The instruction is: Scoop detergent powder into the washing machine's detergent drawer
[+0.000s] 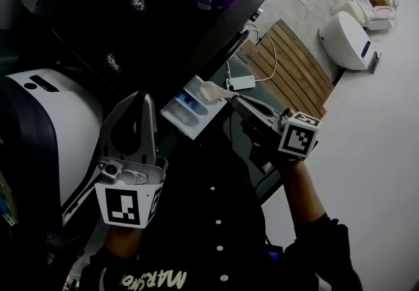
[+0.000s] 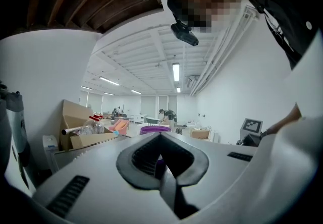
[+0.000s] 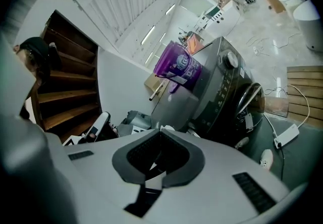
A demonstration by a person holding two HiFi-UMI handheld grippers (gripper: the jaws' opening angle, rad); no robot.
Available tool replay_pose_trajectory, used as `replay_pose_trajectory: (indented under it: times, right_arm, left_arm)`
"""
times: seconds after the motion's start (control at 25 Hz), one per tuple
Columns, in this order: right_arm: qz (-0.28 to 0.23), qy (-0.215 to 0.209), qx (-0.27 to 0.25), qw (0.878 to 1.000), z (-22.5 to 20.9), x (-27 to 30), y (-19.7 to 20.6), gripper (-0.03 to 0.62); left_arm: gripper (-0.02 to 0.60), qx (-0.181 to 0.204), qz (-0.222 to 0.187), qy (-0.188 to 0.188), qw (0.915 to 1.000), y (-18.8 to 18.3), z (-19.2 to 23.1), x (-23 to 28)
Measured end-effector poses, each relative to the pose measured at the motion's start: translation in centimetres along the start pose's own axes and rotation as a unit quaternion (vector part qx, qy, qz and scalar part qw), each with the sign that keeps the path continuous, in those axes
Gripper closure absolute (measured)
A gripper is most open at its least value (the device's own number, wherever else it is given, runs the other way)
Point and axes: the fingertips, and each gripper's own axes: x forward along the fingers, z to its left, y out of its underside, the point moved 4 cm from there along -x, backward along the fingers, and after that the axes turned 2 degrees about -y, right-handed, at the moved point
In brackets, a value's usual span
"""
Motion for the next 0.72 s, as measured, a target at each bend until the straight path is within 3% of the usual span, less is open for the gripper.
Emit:
replay_pose_trajectory:
  times: [0.24,0.48,0.6,0.72]
  right_arm:
    - [0.018,0.018,-0.018,1.000,-2.3,0.9,1.4,0.565]
    - [0.065,0.055,-0.116,0.990,-3.8,2.5,2.5,0.564]
    - [0.092,0.075,-0.175,0.977,-4.3,3.2,3.1,0.564]
    - [0.123,0.096,-0.263,0.952,-4.2,3.8,3.8,0.564]
  left_arm:
    - [0.568,-0.002,0.006,0.004,1.0000,0.8,-0.5,0.0]
    - [0.568,-0.012,0.025,-0.003,0.9996,2.2,-0.5,-0.5]
    - [0.568,-0.026,0.043,-0.007,0.9987,3.2,-0.5,-1.1]
    - [0.568,-0.030,0.049,-0.011,0.9983,3.8,-0.4,-1.4]
